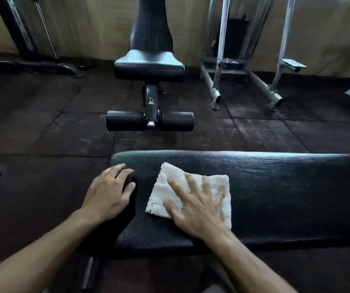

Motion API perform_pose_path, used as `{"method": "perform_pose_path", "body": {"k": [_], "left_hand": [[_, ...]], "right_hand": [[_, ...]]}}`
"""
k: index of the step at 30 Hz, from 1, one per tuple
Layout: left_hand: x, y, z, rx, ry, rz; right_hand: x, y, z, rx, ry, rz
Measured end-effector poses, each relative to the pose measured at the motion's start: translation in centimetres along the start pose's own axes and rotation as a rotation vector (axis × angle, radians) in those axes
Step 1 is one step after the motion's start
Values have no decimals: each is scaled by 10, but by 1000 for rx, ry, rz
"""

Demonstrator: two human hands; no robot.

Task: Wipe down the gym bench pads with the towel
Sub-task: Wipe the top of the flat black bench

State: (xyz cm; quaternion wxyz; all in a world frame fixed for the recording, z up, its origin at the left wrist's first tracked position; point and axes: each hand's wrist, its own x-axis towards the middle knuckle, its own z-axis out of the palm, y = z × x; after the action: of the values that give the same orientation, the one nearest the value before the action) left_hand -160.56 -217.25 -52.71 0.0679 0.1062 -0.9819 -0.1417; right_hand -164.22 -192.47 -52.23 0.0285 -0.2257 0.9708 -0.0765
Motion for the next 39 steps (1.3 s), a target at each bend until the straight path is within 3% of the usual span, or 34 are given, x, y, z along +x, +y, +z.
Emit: {"method": "perform_pose_path", "body": {"k": [7,17,25,39], "left_hand": [[4,29,5,-70,39,80],[-1,32,-7,-39,48,128],[-4,57,-10,-14,10,148],[-3,58,0,-25,-3,129]], "right_hand": [[-39,51,-10,-43,-49,88],[-16,65,-21,-135,-119,-135],[-18,31,-25,135,-55,245],[-21,40,-10,89,-129,193]]}}
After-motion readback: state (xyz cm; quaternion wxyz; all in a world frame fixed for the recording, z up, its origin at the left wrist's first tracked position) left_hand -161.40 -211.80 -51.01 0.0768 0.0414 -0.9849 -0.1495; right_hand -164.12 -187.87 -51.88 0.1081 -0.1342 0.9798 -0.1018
